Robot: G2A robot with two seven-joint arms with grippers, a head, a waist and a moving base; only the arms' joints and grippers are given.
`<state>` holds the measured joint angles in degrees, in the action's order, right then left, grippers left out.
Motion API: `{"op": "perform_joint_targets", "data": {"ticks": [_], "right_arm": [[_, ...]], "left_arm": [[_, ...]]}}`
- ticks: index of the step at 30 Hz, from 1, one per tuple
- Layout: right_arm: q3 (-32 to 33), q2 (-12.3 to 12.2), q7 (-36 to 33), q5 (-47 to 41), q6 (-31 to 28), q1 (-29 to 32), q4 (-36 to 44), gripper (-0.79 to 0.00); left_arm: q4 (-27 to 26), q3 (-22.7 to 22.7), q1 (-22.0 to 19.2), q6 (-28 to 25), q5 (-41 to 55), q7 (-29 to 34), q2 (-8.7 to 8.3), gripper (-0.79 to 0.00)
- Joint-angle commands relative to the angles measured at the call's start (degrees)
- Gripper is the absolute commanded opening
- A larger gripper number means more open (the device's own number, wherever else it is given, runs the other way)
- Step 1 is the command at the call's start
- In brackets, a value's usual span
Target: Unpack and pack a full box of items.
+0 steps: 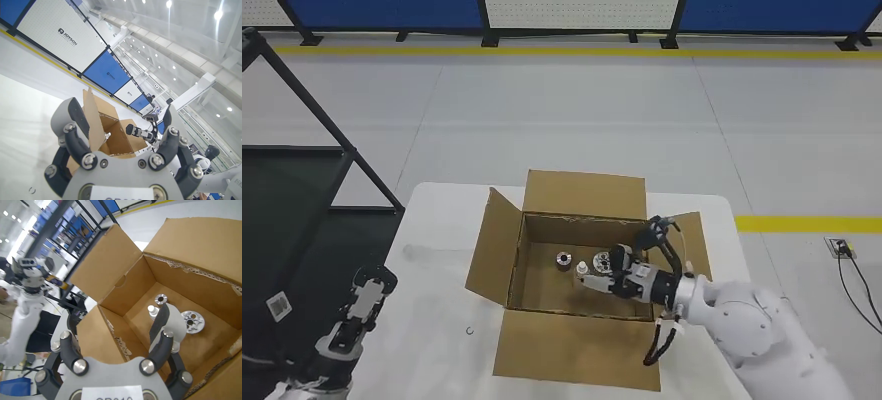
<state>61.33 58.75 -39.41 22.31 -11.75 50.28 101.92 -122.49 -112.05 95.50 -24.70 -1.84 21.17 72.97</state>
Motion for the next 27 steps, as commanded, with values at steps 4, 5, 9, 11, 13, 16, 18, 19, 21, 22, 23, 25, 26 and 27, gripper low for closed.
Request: {"op": "perform_joint_targets", "data": {"ticks": [4,5,9,11,13,16,18,19,21,22,23,25,26,27], "right_arm": [[-6.67,1.04,-3.52,14.32,2.08,-4.83,-1.33,0.0],[-7.89,1.36,-3.4,15.88,2.49,-5.61,-1.84,0.0],[-12.23,2.82,-3.59,20.42,5.36,-9.01,-4.66,0.0],[-14.25,3.67,-3.8,22.12,7.0,-10.86,-6.4,0.0],[-16.38,4.61,-4.46,23.44,8.58,-12.71,-8.07,0.0],[-19.09,5.98,-6.01,24.02,9.49,-15.36,-10.87,0.0],[-20.47,6.83,-7.18,24.35,9.93,-17.04,-12.86,0.0],[-21.13,7.24,-7.61,24.56,10.25,-17.75,-13.74,0.0],[-22.28,8.04,-8.32,24.83,10.8,-19.0,-15.26,-0.003],[-22.72,8.41,-8.58,24.82,10.95,-19.53,-15.97,-0.099],[-23.11,8.75,-8.85,24.86,11.13,-20.0,-16.63,-0.222],[-23.74,9.35,-9.28,24.93,11.22,-20.73,-17.74,-0.416],[-23.95,9.61,-9.46,24.94,11.25,-21.02,-18.21,-0.431],[-24.12,9.85,-9.59,24.98,11.23,-21.25,-18.63,-0.449]], "left_arm": [[0.66,-0.62,-0.47,2.1,1.46,-0.52,-0.15,0.0],[0.59,-0.87,-0.43,2.32,2.1,-0.56,-0.17,0.0],[0.63,-1.91,0.08,2.62,4.59,-0.66,-0.25,0.0],[0.64,-2.26,0.36,2.55,5.43,-0.4,-0.3,0.0],[0.62,-2.42,0.58,2.49,5.84,-0.25,-0.34,0.0],[0.55,-2.28,0.85,2.57,6.47,-0.86,-0.32,0.0],[0.5,-2.19,0.96,2.53,6.44,-1.03,-0.34,0.0],[0.5,-2.13,0.98,2.53,6.54,-1.19,-0.34,0.0],[0.44,-2.01,1.03,2.51,6.63,-1.27,-0.36,0.0],[0.44,-1.98,1.04,2.48,6.65,-1.3,-0.37,0.0],[0.44,-1.95,1.04,2.47,6.63,-1.33,-0.38,0.0],[0.45,-1.92,1.05,2.49,6.65,-1.49,-0.4,0.0],[0.45,-1.87,1.05,2.51,6.63,-1.57,-0.41,0.0],[0.45,-1.83,1.04,2.52,6.59,-1.62,-0.42,0.0]]}}
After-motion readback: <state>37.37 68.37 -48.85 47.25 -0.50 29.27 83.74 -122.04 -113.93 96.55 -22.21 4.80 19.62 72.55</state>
